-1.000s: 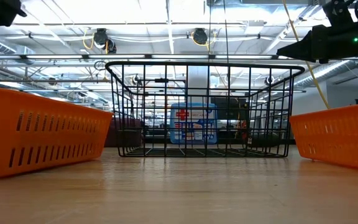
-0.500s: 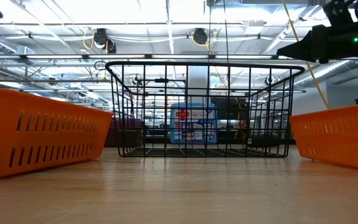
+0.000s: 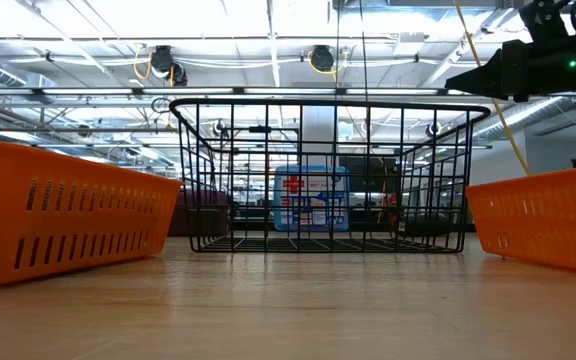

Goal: Pick & Place Medicine items
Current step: Put the bottom white pill bottle into the right orange basket

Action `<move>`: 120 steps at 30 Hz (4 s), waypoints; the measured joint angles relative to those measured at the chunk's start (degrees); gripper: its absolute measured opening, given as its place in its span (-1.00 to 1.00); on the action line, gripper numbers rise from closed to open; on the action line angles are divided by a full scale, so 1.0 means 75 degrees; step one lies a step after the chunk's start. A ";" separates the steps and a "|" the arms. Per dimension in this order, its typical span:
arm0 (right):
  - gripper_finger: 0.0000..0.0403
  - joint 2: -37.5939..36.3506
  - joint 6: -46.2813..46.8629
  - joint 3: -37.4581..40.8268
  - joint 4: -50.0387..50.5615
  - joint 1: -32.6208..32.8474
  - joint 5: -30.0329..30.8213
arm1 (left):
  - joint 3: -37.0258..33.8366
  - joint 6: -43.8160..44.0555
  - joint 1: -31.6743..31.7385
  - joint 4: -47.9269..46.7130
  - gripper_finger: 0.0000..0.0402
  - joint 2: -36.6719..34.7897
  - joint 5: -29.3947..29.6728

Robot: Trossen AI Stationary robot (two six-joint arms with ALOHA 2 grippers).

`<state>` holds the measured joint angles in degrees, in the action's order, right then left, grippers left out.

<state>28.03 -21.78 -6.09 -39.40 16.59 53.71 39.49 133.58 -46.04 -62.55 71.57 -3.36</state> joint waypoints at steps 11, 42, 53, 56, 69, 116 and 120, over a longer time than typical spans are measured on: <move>-0.46 0.0002 -0.0003 0.0000 -0.0002 0.0001 0.0000 | -0.0624 -0.0121 -0.0065 0.1163 0.28 -0.0001 0.0059; -0.45 0.0002 -0.0004 0.0000 0.0000 -0.0002 0.0000 | -0.0848 0.0186 -0.1113 0.1415 0.28 0.0413 0.0502; -0.46 0.0000 0.0000 -0.0003 -0.0002 -0.0002 0.0000 | -0.0764 -0.0075 -0.1307 0.2071 0.28 0.1368 0.0913; -0.46 0.0000 -0.0008 -0.0003 0.0001 0.0001 0.0000 | -0.0605 0.0126 -0.1424 0.1820 0.28 0.1378 0.0886; -0.46 0.0000 0.0000 -0.0003 0.0057 0.0000 0.0000 | -0.0531 0.0275 -0.1524 0.1673 0.28 0.1422 0.1587; -0.46 0.0003 -0.0003 -0.0003 0.0083 0.0001 0.0000 | 0.1695 -0.4038 0.0977 0.0804 -0.27 0.0193 0.3419; -0.45 0.0001 -0.0001 -0.0003 0.0086 -0.0002 0.0000 | 0.1708 -0.5502 0.1829 0.0996 -0.23 0.0211 0.3416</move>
<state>28.04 -21.79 -6.11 -38.76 16.58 53.71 52.29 92.32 -32.32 -55.07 73.15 22.26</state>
